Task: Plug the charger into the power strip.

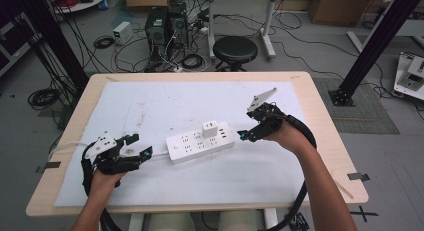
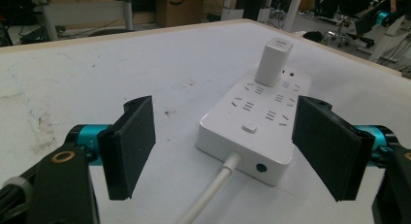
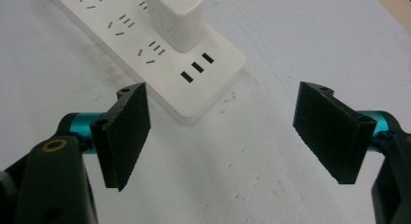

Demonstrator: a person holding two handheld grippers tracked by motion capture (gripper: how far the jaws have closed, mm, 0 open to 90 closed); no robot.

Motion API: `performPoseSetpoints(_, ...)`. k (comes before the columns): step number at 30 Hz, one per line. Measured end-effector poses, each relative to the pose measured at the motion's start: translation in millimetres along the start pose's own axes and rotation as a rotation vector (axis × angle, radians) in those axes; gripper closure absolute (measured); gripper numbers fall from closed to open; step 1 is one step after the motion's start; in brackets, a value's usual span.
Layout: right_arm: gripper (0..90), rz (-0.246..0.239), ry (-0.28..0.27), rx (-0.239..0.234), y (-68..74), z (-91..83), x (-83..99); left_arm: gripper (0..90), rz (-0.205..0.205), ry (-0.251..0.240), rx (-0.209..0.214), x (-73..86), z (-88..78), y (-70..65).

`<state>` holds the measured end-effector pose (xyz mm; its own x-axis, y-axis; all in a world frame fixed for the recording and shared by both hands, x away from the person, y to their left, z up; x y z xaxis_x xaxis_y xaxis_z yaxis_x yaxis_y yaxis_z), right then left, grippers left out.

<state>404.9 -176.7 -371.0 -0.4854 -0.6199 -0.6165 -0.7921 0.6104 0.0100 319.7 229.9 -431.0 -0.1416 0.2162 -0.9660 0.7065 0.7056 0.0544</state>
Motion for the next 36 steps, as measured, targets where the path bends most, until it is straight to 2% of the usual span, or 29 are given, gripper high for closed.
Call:
performPoseSetpoints(10, 21.6, 0.041, -0.036, 0.015, 1.1, -9.1, 20.0, 23.7, 0.000, -0.008, 0.000, -1.2, -1.9, -1.2)
performPoseSetpoints(20, 21.6, 0.086, -0.101, 0.054, 7.9, -29.7, 46.5, 23.7, 0.011, -0.013, 0.003, -3.2, -4.0, -1.0)
performPoseSetpoints(25, 21.6, 0.108, -0.113, 0.070, 8.6, -31.7, 55.0, 23.7, 0.013, -0.015, 0.003, -3.5, -4.5, -1.9)
performPoseSetpoints(26, 21.6, 0.132, -0.132, 0.073, 8.8, -32.9, 59.9, 23.7, 0.015, -0.012, 0.004, -3.4, -5.5, -2.1)
performPoseSetpoints(36, 21.6, 0.168, -0.156, 0.081, 10.9, -32.3, 73.1, 23.7, 0.012, -0.014, -0.006, -3.7, -8.2, -1.4)
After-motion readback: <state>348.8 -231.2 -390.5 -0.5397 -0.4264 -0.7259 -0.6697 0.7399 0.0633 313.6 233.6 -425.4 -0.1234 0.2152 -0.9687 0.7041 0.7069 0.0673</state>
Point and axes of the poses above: each handheld gripper's, and its own axes: z roughly forward along the jaws, x roughly out of its underside, y roughly to its left, the point moved 4 cm from there along z, roughly forward along the jaws, and after that the axes turned 11 degrees about z, right-handed, at the moved point
